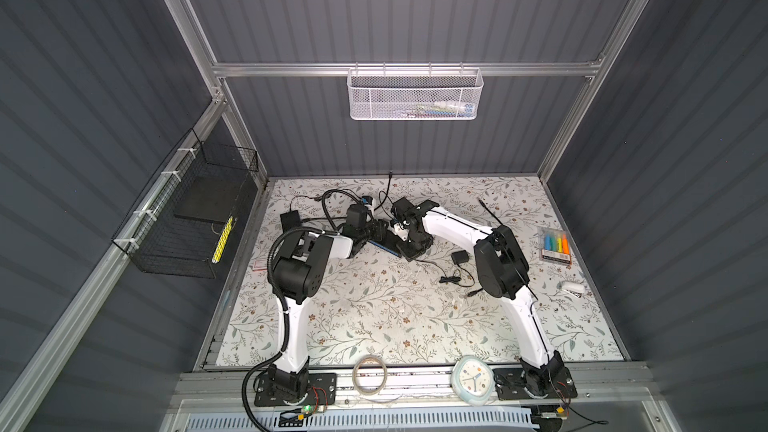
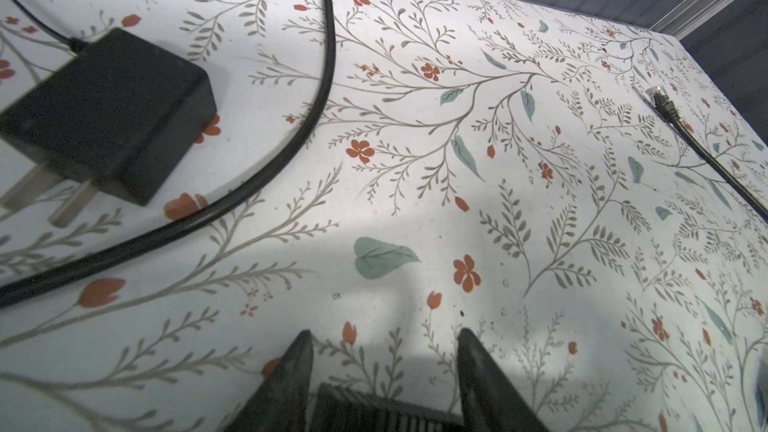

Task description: Insert the plug into the switch port

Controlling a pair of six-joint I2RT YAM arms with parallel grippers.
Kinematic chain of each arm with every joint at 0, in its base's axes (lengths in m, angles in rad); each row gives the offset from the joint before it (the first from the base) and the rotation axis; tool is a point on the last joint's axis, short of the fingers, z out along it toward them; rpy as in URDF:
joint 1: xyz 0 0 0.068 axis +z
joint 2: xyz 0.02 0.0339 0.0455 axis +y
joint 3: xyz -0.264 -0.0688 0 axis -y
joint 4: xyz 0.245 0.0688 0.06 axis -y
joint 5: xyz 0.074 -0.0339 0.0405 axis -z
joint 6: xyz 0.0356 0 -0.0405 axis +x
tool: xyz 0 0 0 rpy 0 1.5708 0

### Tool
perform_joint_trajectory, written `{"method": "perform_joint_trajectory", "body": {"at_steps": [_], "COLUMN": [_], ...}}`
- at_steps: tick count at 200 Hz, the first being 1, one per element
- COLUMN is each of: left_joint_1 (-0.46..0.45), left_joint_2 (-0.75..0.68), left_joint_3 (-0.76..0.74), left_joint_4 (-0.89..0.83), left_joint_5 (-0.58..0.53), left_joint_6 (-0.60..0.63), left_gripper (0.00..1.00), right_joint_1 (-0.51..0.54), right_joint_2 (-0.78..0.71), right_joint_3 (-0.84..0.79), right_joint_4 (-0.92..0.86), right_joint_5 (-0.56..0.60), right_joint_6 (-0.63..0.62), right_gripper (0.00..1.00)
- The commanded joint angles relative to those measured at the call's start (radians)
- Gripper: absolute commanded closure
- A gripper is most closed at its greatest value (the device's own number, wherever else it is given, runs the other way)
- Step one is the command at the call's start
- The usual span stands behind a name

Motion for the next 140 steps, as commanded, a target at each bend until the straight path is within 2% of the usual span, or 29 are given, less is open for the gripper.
{"method": "perform_joint_trajectory", "body": {"at_steps": [1, 12, 140], "left_joint_1": [-0.141, -0.145, -0.160], "left_joint_2": [0.100, 0.101, 0.099], "left_joint_3": [-0.071, -0.069, -0.073], "left_joint_4": [-0.246, -0.243, -0.222], "left_joint_5": [0.159, 0.190, 0.233], "left_joint_6": [-0.034, -0.037, -0.035], "left_gripper": [0.45, 0.45, 0.46], "right_joint_1": [0.056, 0.055, 0.063], "right_joint_2": [0.007, 0.017, 0.075], "right_joint_3": [0.106, 0.131, 0.229], "right_joint_4": [0.483, 0.476, 0.518], "right_joint_5": [-0.175, -0.176, -0.219], "right_joint_6": [-0.012, -0.012, 0.008], "right_gripper": [1.00, 1.00, 1.00]}}
